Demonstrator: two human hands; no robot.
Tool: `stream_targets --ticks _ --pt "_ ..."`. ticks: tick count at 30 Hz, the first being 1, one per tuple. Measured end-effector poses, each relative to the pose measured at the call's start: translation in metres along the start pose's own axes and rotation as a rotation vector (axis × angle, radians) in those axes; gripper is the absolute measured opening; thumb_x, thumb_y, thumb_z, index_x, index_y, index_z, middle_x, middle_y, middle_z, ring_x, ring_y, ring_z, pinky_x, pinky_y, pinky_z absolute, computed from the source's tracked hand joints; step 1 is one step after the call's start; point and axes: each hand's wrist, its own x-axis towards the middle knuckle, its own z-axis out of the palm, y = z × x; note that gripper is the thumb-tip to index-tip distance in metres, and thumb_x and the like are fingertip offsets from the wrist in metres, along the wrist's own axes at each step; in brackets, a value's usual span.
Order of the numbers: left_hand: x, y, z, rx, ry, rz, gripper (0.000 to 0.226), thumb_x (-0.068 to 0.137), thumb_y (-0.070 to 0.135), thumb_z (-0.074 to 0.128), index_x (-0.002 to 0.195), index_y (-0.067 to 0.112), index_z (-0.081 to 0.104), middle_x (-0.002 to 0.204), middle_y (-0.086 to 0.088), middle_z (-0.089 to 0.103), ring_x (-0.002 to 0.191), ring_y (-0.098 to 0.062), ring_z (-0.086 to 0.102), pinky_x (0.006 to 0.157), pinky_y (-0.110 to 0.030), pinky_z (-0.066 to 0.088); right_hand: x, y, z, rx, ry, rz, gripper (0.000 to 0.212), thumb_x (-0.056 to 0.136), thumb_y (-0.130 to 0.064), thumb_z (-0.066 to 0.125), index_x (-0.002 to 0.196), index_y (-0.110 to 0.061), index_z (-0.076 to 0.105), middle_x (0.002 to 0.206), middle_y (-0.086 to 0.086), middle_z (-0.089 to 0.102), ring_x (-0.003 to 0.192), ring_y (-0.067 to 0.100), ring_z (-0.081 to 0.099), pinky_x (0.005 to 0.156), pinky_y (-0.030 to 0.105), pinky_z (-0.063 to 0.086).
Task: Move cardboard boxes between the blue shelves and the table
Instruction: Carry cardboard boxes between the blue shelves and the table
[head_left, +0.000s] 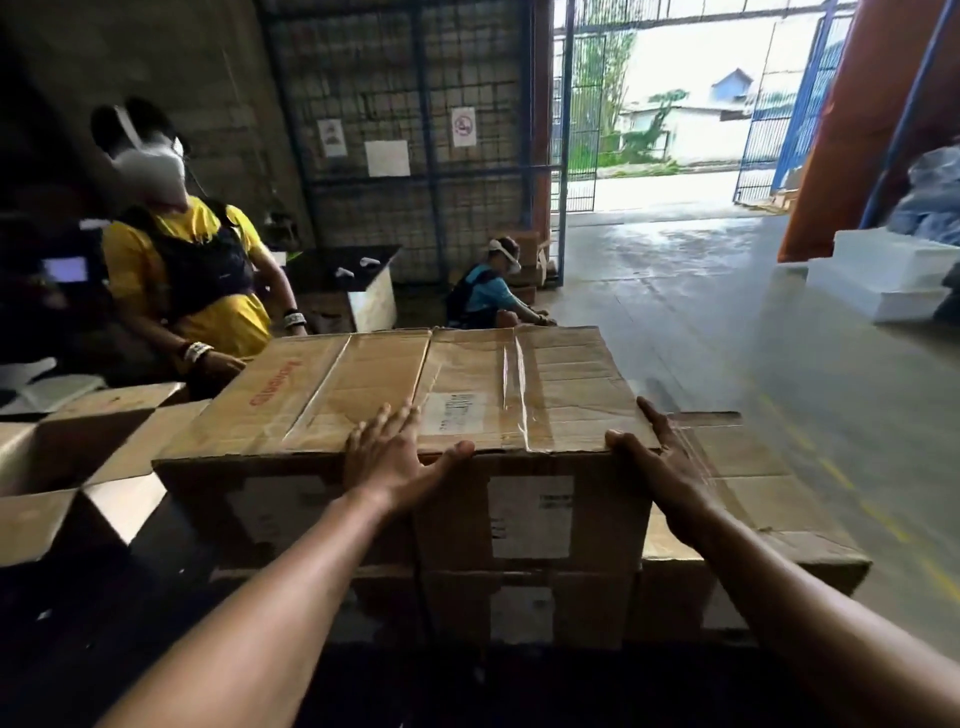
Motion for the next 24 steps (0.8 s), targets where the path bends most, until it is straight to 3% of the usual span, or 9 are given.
stream_targets --ticks 2,6,9,11,15,19,24 --pt "0.0 -0.001 -0.001 0.002 -0.005 0.003 0.134 0.054 0.105 0.003 0.16 0.025 0.019 0.169 0.005 0.016 0.156 -0.018 0.01 0.123 -0.044 0.005 0.0 -0.003 -0.001 -0.01 -0.026 0.011 0.077 0.079 -0.054 0.073 0.147 -0.048 0.036 0.128 -0.012 0.04 0.088 -0.012 0.042 0.063 0.009 0.039" --pt "0.004 0.005 -0.014 -0.028 -0.08 0.022 0.125 0.062 0.1 0.016 0.16 0.022 0.021 0.169 0.002 0.018 0.156 -0.023 0.012 0.123 -0.052 0.001 -0.007 -0.02 -0.013 -0.012 -0.094 0.082 0.09 0.073 -0.062 0.075 0.15 -0.04 0.034 0.138 0.0 0.046 0.103 0.008 0.055 0.083 0.034 0.049" --pt "0.008 0.021 -0.026 -0.124 -0.102 0.105 0.124 0.063 0.1 0.025 0.16 0.023 0.023 0.167 0.0 0.023 0.155 -0.025 0.015 0.121 -0.056 -0.003 -0.017 -0.041 -0.022 -0.162 -0.025 0.023 0.089 0.076 -0.062 0.073 0.151 -0.031 0.036 0.151 0.009 0.045 0.127 0.025 0.053 0.1 0.038 0.044" --pt "0.012 0.042 -0.035 -0.212 -0.101 0.202 0.116 0.067 0.097 0.036 0.158 0.025 0.027 0.166 -0.001 0.027 0.154 -0.024 0.02 0.123 -0.056 0.004 -0.033 -0.059 -0.032 -0.248 0.024 -0.011 0.085 0.079 -0.059 0.072 0.15 -0.028 0.038 0.15 0.01 0.047 0.128 0.027 0.053 0.103 0.041 0.045" --pt "0.008 0.104 -0.048 -0.41 -0.169 0.471 0.106 0.072 0.089 0.05 0.157 0.026 0.032 0.163 -0.003 0.034 0.149 -0.026 0.032 0.121 -0.046 0.025 -0.092 -0.087 -0.064 -0.339 0.157 0.004 0.077 0.083 -0.051 0.073 0.149 -0.027 0.041 0.145 0.008 0.053 0.125 0.023 0.057 0.103 0.045 0.048" --pt "-0.04 0.179 -0.045 -0.552 -0.341 0.758 0.108 0.067 0.088 0.046 0.157 0.031 0.032 0.163 -0.001 0.033 0.149 -0.023 0.031 0.119 -0.042 0.025 -0.196 -0.098 -0.106 -0.411 0.367 0.131 0.074 0.086 -0.046 0.071 0.15 -0.028 0.039 0.146 0.004 0.05 0.12 0.02 0.057 0.095 0.038 0.05" --pt "-0.168 0.268 -0.04 -0.631 -0.629 1.116 0.109 0.066 0.094 0.047 0.157 0.037 0.029 0.164 0.002 0.031 0.149 -0.022 0.032 0.118 -0.042 0.029 -0.379 -0.115 -0.155 -0.458 0.753 0.322 0.074 0.084 -0.043 0.074 0.149 -0.032 0.04 0.138 0.001 0.053 0.107 0.014 0.059 0.079 0.025 0.047"
